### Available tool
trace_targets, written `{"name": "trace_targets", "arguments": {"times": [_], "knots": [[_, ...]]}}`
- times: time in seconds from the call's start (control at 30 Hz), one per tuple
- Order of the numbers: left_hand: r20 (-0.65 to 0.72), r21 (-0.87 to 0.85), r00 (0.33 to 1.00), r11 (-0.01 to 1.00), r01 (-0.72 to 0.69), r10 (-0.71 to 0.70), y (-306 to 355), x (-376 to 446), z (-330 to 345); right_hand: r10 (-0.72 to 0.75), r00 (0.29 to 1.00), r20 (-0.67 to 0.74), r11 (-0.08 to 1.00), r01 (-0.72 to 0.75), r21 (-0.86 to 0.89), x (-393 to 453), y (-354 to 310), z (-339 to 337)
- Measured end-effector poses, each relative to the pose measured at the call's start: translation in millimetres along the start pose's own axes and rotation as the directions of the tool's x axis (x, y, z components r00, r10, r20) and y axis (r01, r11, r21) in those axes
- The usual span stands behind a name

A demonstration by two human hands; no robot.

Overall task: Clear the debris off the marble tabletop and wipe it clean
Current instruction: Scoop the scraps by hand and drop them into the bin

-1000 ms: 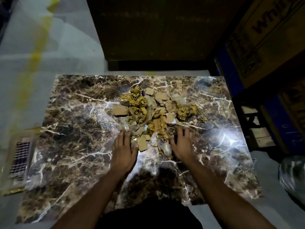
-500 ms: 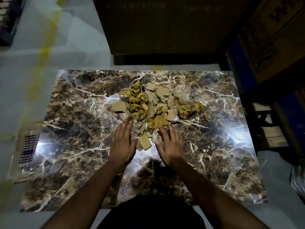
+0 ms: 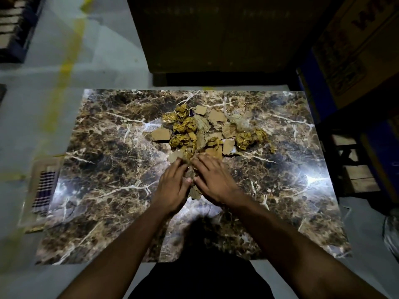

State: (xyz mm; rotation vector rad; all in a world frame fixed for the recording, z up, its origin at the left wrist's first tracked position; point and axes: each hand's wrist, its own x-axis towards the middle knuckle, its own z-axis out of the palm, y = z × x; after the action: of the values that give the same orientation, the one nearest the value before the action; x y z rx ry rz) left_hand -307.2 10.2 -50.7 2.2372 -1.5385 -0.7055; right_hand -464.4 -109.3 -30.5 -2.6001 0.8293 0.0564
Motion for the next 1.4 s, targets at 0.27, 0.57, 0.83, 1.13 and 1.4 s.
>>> {"name": "trace_targets", "arguments": {"times": [0.27, 0.57, 0.83, 1.13, 1.4], "knots": [[-0.127, -0.019, 0.991, 0.999, -0.048, 0.046, -11.5, -45.4, 9.4, 0.114, 0.981, -0.159, 0.989, -0.097, 0.109, -58.1, 8.8, 8.2], [-0.139, -0.421, 0.965, 0.895, 0.146, -0.223, 45.3, -29.8, 42.1, 0.383, 0.921, -0.078, 0.91, -0.361, 0.201, -43.7, 5.0, 42.5], [-0.261, -0.663, 0.904, 0.743, 0.087, -0.339, 64.9, -21.1, 64.6, 0.407, 0.847, -0.343, 0.82, -0.174, 0.545, -36.5, -21.1, 65.4], [-0.235, -0.856, 0.837, 0.514, 0.064, -0.495, 64.3, -14.6, 51.1, 0.593, 0.78, -0.202, 0.456, -0.118, 0.882, -20.3, -61.5, 51.8], [-0.064, -0.95, 0.788, 0.279, 0.14, -0.612, 72.8, -21.9, 34.3, 0.683, 0.726, -0.079, 0.329, -0.208, 0.921, -12.4, -71.7, 37.1]]}}
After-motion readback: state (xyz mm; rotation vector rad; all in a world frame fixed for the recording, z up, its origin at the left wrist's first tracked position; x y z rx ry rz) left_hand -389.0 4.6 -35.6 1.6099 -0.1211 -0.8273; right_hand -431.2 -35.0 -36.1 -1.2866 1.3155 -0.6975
